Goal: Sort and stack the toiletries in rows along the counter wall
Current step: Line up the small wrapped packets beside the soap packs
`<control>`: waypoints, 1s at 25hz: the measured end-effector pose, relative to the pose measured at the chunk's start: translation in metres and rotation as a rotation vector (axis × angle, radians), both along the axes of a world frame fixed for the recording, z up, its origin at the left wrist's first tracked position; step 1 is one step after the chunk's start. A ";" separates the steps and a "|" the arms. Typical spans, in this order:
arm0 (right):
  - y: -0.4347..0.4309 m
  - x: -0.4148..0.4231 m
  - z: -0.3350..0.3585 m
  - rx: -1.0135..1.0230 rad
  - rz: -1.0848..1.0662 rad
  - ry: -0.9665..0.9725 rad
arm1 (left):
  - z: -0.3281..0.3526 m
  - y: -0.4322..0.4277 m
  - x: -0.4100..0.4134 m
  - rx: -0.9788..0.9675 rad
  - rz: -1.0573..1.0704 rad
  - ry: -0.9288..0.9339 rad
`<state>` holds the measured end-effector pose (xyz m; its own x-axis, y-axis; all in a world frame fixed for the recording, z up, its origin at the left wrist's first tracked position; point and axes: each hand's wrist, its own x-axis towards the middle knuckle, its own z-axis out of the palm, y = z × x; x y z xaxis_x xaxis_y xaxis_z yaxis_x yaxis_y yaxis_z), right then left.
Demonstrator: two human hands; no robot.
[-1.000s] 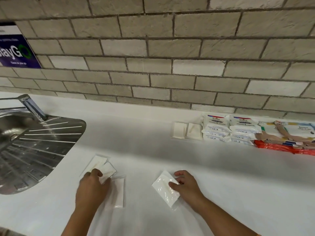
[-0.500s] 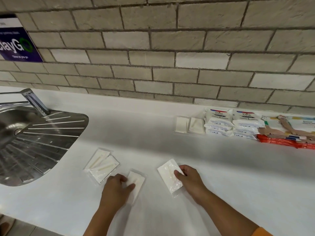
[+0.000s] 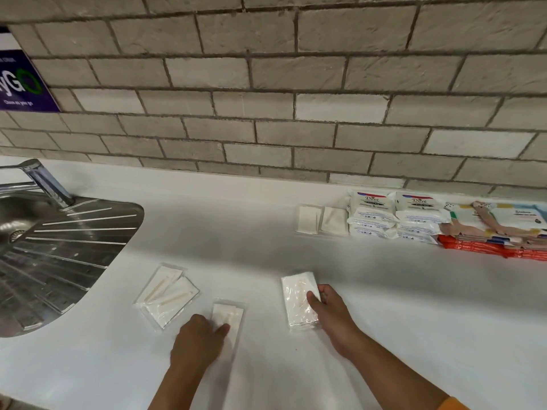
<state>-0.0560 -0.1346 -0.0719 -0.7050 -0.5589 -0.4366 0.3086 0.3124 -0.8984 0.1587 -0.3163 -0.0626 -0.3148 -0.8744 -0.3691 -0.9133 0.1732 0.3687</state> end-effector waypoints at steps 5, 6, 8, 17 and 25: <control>0.001 -0.010 0.001 -0.077 -0.111 -0.229 | -0.006 -0.004 -0.007 0.020 -0.088 -0.132; 0.002 -0.013 0.004 -0.087 -0.119 -0.290 | -0.003 -0.002 -0.010 0.020 -0.109 -0.102; 0.002 -0.019 0.005 -0.075 -0.126 -0.348 | 0.003 -0.002 -0.019 0.028 -0.135 0.003; 0.001 -0.052 0.023 -0.190 -0.189 -0.338 | 0.018 -0.006 -0.092 0.445 0.197 0.703; -0.038 -0.118 0.041 -0.280 -0.294 -0.348 | 0.018 -0.013 -0.212 0.694 0.297 1.024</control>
<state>-0.1741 -0.1723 -0.0305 -0.6896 -0.4882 -0.5348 0.6415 -0.0691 -0.7640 -0.0531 -0.3294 -0.0447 -0.5519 -0.6813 -0.4809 -0.1283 -0.5004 0.8562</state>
